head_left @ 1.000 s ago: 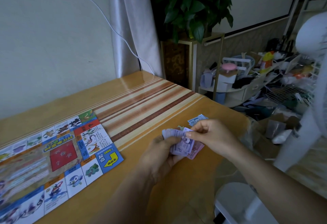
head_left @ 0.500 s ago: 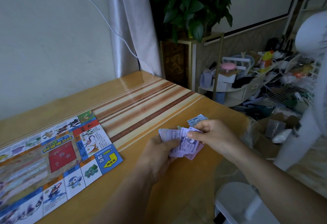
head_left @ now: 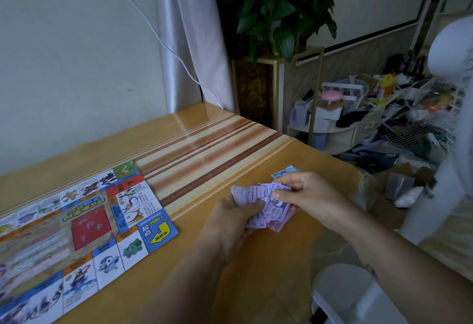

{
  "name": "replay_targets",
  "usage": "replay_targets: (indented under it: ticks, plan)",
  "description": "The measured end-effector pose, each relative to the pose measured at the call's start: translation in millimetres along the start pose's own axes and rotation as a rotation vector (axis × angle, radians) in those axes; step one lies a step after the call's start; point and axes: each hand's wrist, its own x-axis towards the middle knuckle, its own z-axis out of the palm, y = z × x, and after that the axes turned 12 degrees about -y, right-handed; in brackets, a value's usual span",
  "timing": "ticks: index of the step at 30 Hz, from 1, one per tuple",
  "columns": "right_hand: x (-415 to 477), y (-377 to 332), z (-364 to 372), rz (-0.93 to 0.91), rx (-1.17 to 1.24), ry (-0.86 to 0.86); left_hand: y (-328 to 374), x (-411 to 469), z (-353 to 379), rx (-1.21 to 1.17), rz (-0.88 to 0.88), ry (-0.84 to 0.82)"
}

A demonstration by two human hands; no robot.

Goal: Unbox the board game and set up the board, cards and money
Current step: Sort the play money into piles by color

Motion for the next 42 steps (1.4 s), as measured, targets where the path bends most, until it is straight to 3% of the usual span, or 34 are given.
replay_targets:
  ticks: [4, 9, 15, 22, 26, 34, 42]
  plan:
    - [-1.6, -3.2, 0.8, 0.006, -0.069, -0.032, -1.3, 1.0, 2.3, 0.027, 0.01, 0.009]
    - [-0.8, -5.5, -1.8, -0.002, -0.144, 0.036, 2.5, -3.6, 2.5, -0.142, -0.016, -0.046]
    - [-2.0, -9.8, 1.3, -0.022, -0.122, -0.001, -1.1, -2.6, 2.3, 0.035, 0.01, 0.025]
    - [-1.2, -8.5, -2.3, -0.014, -0.147, 0.025, 2.2, -4.5, 1.8, -0.037, -0.015, -0.038]
    - [0.0, -6.8, 0.3, 0.013, -0.112, -0.024, 0.7, -2.5, -0.6, 0.087, 0.008, -0.008]
    - [1.4, -5.2, -1.7, 0.016, -0.042, -0.018, -2.0, 3.4, -1.6, 0.111, -0.025, 0.08]
    - [2.8, -1.8, -3.8, 0.001, 0.139, -0.037, 3.3, 5.0, 2.4, -0.003, -0.03, 0.026]
